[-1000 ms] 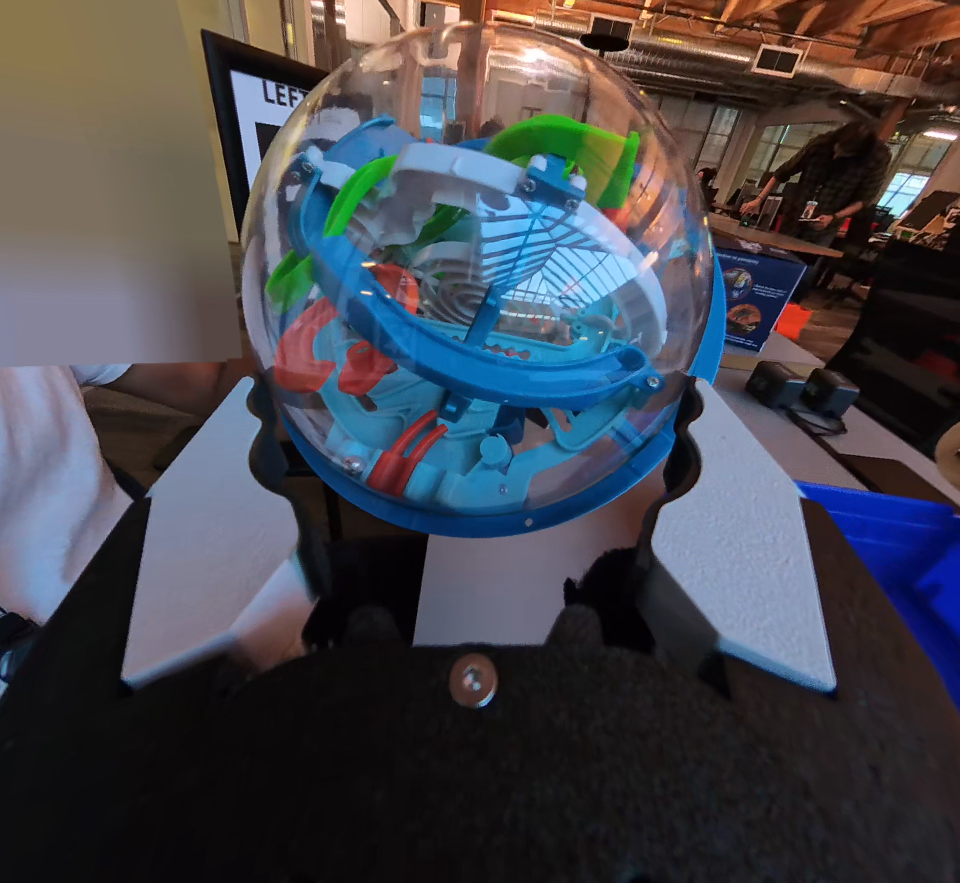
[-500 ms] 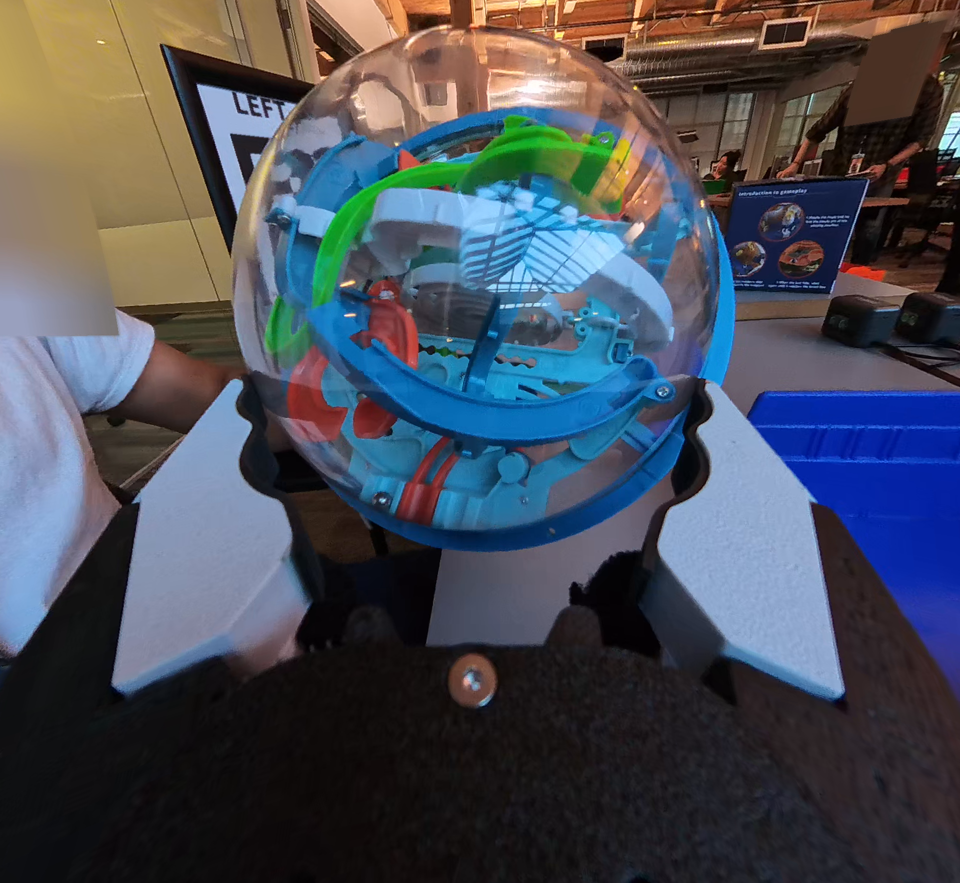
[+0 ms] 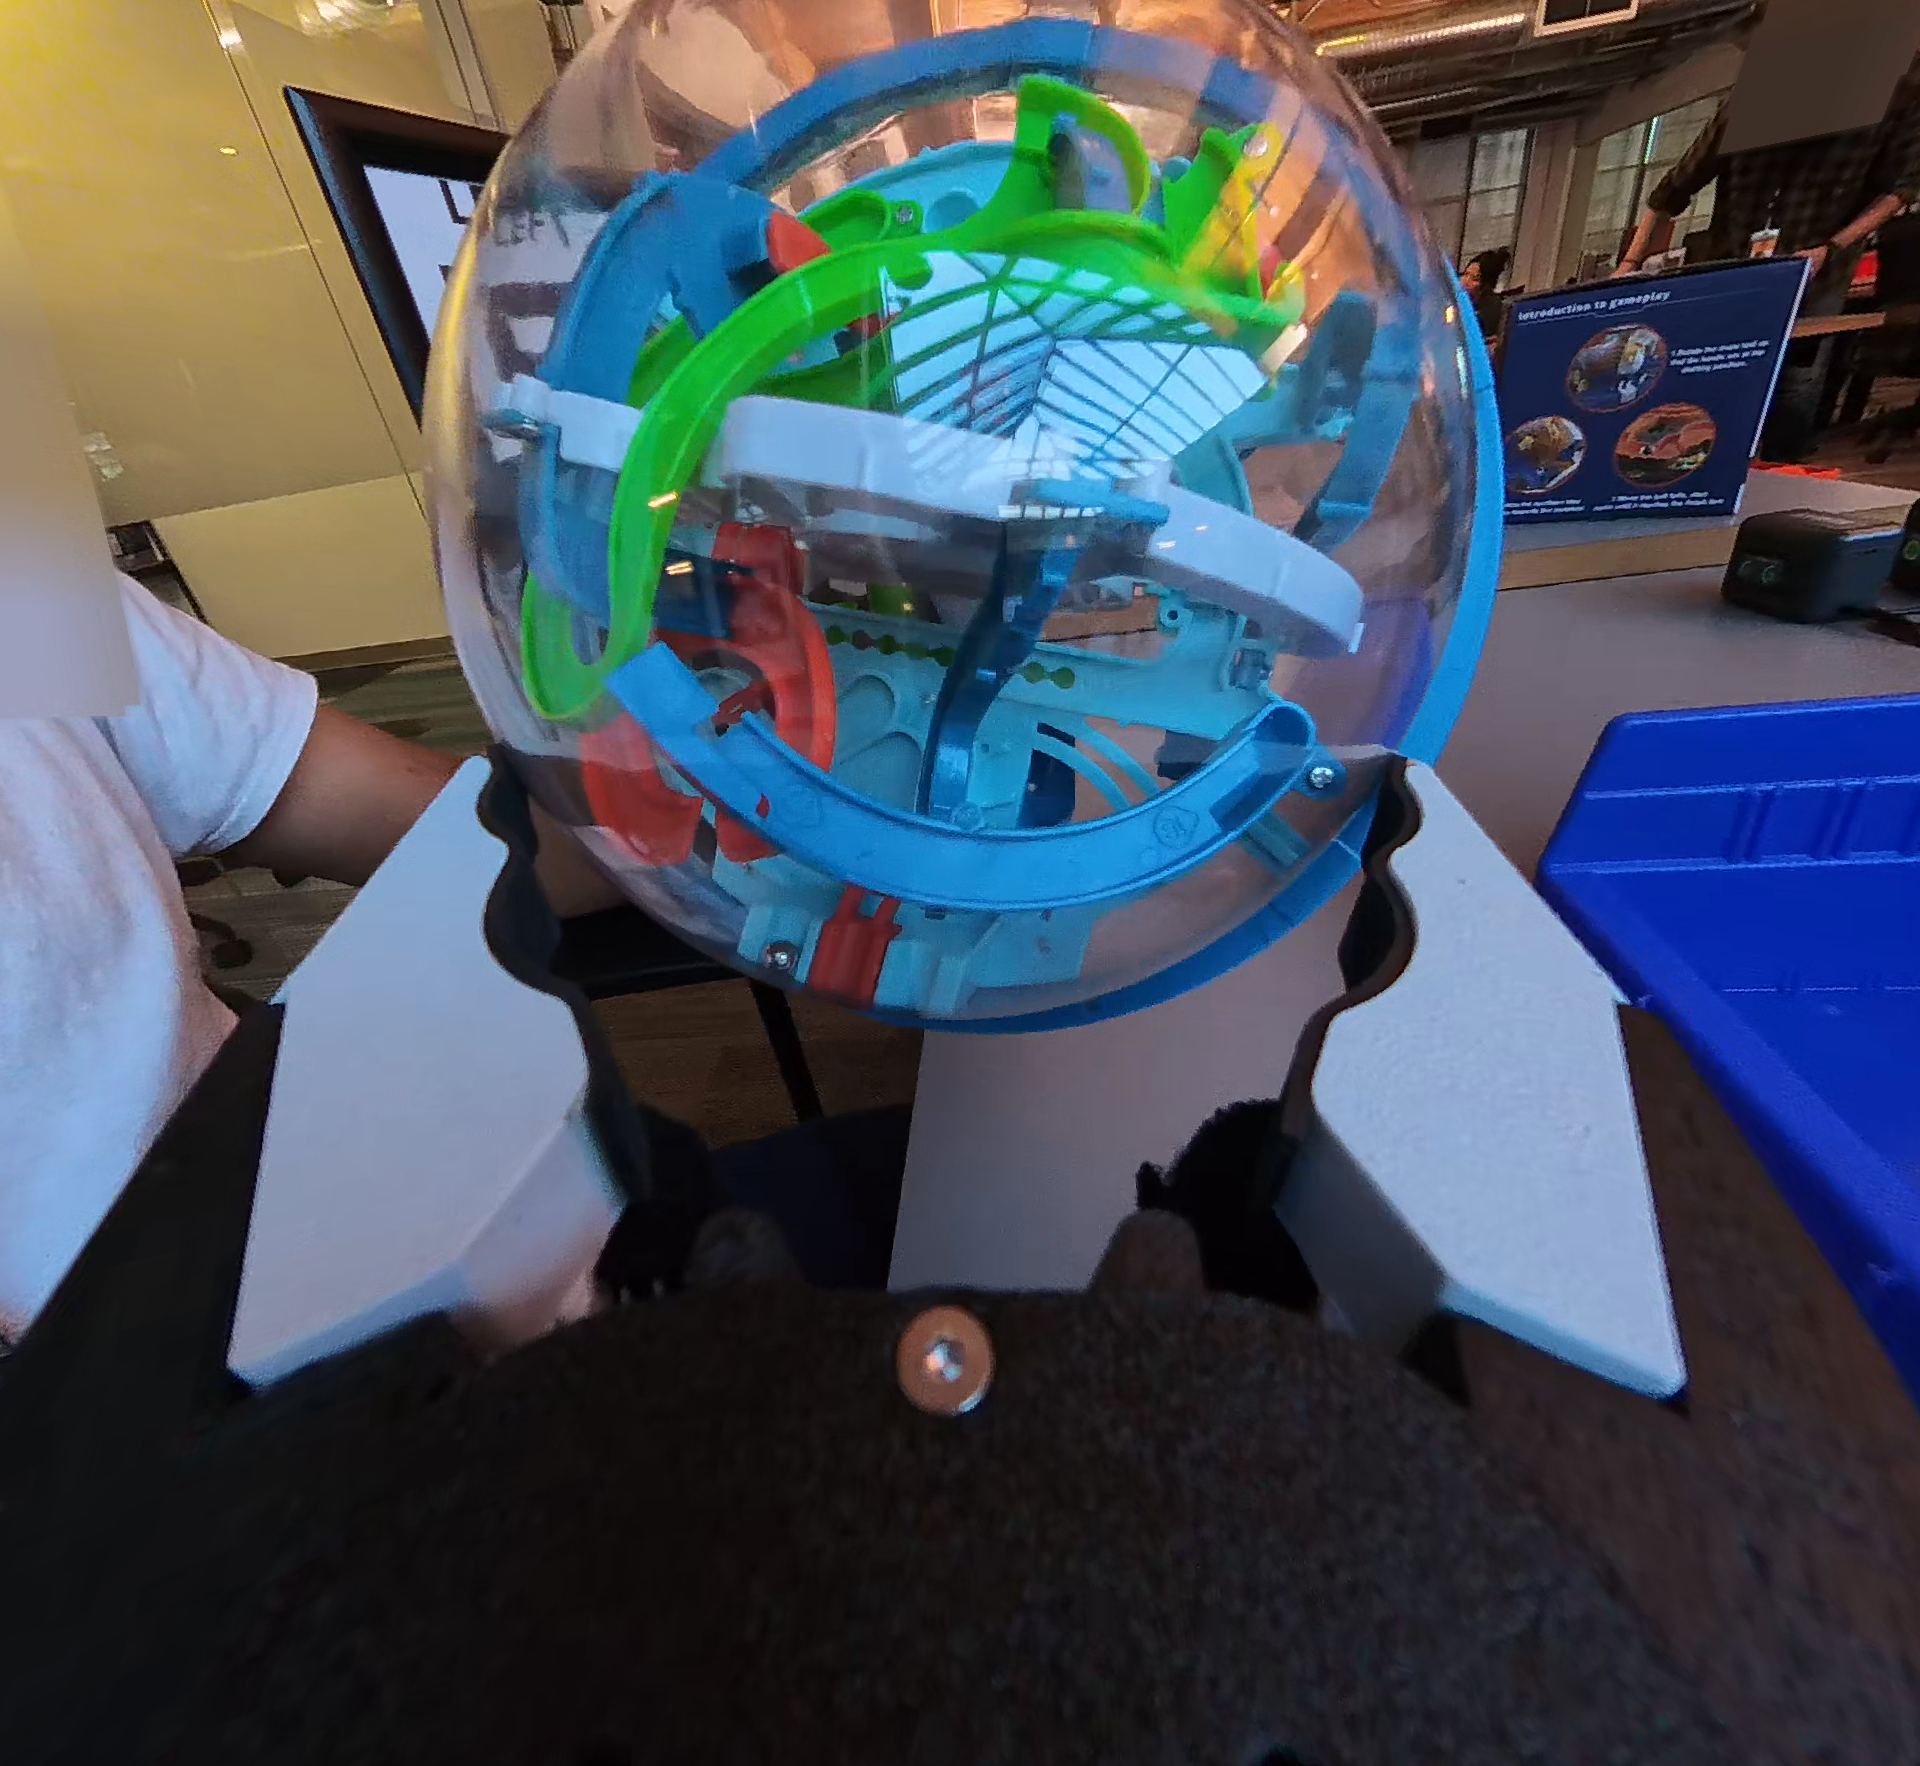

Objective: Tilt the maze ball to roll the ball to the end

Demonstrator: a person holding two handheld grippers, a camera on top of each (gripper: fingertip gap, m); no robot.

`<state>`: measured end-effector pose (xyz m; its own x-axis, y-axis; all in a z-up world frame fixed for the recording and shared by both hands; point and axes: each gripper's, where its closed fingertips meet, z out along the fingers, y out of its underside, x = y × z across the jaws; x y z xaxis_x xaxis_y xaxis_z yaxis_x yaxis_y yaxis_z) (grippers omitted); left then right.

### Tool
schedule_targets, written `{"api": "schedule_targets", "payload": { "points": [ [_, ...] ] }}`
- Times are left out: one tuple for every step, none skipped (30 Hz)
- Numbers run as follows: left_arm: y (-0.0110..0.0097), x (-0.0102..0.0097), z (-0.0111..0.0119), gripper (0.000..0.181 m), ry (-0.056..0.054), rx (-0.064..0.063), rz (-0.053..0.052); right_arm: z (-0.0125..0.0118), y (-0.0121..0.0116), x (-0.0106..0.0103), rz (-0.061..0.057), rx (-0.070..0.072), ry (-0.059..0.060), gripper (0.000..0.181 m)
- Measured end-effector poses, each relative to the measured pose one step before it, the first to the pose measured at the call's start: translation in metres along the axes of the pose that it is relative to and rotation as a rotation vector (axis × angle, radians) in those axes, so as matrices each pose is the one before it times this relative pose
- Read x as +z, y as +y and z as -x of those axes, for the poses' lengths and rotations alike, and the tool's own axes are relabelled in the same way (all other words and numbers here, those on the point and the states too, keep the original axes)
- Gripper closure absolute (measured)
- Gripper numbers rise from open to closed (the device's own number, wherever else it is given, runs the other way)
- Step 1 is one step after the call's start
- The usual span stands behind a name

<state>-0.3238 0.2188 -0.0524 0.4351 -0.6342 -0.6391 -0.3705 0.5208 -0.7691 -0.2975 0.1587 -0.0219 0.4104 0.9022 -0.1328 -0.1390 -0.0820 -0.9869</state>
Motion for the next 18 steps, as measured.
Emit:
{"api": "schedule_targets", "payload": {
  "points": [
    [0.00156,-0.00015,0.00007,0.024,0.0008,0.0011,0.0059,-0.00057,0.00111,0.00045,0.0047,0.0077,0.0016,0.029],
    [0.00199,0.00009,-0.00007,0.024,0.0043,0.0025,0.0066,-0.00098,0.00112,0.00009,0.0068,0.0098,0.0027,0.029],
    [0.00214,0.00016,0.00017,0.024,0.0007,0.0118,0.0076,-0.00124,0.00132,0.0,0.0081,0.0066,0.0044,0.029],
    [0.00183,-0.00001,-0.0002,0.024,0.0033,0.013,0.004,-0.00112,0.00138,0.0,0.0107,0.0009,0.0056,0.029],
    [0.00127,-0.00003,-0.00097,0.022,0.0075,0.0078,-0.0014,-0.0006,0.00145,-0.00027,0.015,-0.0005,0.005,0.029],
    [0.00095,0.00008,-0.0012,0.022,0.0087,-0.0005,-0.0032,-0.00034,0.00138,-0.00018,0.0182,0.0032,0.0043,0.029],
    [0.00033,-0.00018,-0.00143,0.022,0.0092,-0.0087,-0.0065,0.00008,0.00077,-0.00025,0.0192,0.0032,0.0055,0.029],
    [-0.00073,-0.00044,-0.00152,0.022,0.007,-0.0136,-0.0129,0.00077,0.00036,-0.00037,0.0205,0.0012,0.0051,0.029],
    [-0.0016,-0.00079,-0.00149,0.023,0.004,-0.0188,-0.0198,0.00139,-0.00054,-0.00053,0.0217,-0.0042,0.0058,0.029],
    [-0.00179,-0.00064,-0.00201,0.024,0.0058,-0.0274,-0.0215,0.00145,-0.00199,-0.00083,0.016,-0.0173,0.011,0.029],
    [-0.00097,-0.00007,-0.00243,0.024,0.0095,-0.0347,-0.0165,0.00072,-0.00307,-0.0008,0.009,-0.0294,0.019,0.029],
    [-0.00006,0.00059,-0.00263,0.025,0.011,-0.039,-0.0125,0.0005,-0.00396,-0.0005,0.0036,-0.0387,0.026,0.029],
    [0.0005,0.00109,-0.00248,0.025,0.0093,-0.0366,-0.0118,0.00064,-0.00567,-0.00028,-0.0049,-0.0375,0.028,0.029],
    [0.00124,0.00129,-0.00285,0.024,0.0092,-0.0289,-0.0079,0.0007,-0.006,-0.00033,-0.004,-0.0219,0.0222,0.029],
    [0.00187,0.00134,-0.00341,0.024,0.0097,-0.0167,-0.0036,0.00086,-0.00817,-0.001,-0.0194,-0.0146,0.0171,0.029],
    [0.00175,0.00127,-0.00402,0.024,0.0087,-0.0018,-0.0015,0.00114,-0.00691,-0.00094,-0.0176,-0.0146,0.0121,0.028],
    [0.00149,0.00104,-0.00472,0.024,0.0099,0.0074,-0.0004,0.00054,-0.00238,-0.00026,0.0062,-0.0292,0.0125,0.028],
    [0.00131,0.00125,-0.00565,0.023,0.0149,0.0044,0.0027,-0.0005,0.00198,0.00043,0.0296,-0.0423,0.0152,0.028]
  ]
}}
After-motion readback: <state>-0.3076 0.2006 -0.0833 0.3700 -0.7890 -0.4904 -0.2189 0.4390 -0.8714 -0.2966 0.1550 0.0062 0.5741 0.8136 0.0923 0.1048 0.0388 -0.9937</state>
